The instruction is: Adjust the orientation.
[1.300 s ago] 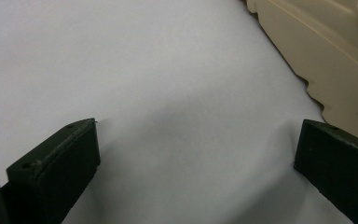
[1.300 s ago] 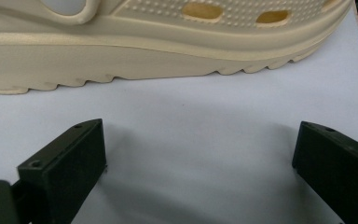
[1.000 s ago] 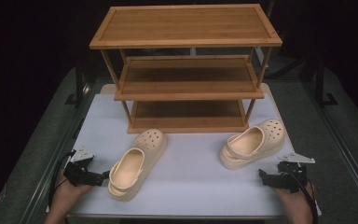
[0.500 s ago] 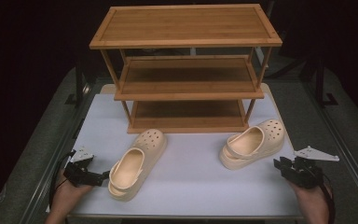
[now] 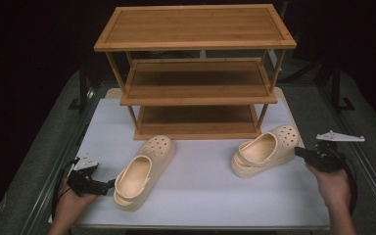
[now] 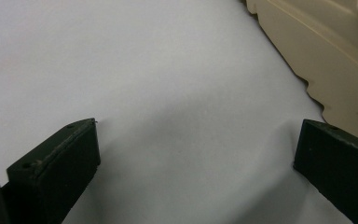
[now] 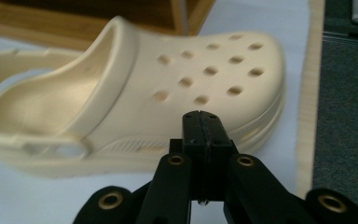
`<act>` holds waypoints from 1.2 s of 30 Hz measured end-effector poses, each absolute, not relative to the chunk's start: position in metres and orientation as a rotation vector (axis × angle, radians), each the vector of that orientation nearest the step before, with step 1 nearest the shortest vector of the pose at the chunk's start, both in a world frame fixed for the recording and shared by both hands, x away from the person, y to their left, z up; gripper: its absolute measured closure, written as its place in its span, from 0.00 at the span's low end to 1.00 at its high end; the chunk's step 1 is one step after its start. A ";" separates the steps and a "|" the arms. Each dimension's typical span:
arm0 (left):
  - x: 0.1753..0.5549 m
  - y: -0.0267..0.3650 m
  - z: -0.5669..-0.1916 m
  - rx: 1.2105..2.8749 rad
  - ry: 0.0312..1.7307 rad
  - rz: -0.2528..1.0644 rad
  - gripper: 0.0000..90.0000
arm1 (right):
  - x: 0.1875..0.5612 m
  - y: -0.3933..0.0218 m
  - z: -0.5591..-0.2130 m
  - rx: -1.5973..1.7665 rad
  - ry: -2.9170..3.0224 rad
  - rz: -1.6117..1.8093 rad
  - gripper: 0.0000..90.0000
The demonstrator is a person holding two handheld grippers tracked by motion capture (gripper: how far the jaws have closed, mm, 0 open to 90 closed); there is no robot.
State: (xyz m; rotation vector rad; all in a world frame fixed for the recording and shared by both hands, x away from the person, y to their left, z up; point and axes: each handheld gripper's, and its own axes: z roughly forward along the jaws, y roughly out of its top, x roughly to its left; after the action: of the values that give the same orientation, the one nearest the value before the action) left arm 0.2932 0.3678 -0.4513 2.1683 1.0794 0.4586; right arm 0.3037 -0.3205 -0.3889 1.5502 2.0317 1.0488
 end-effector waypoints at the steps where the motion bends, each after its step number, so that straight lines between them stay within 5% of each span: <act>1: 0.293 0.368 -0.451 2.168 1.079 0.458 0.00 | 0.309 -0.324 -0.387 1.549 2.025 1.054 0.99; 19: 0.293 0.368 -0.451 2.170 1.082 0.454 0.00 | 0.406 -0.352 -0.393 1.603 2.018 0.987 0.99; 36: 0.294 0.368 -0.451 2.170 1.085 0.449 0.00 | 0.425 -0.354 -0.414 1.640 2.098 0.984 1.00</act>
State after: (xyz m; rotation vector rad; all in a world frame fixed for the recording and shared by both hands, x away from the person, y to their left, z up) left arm 0.2938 0.3680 -0.4510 2.1700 1.0854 0.4490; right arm 0.4247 -0.3543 -0.4145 1.6403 2.0980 0.9844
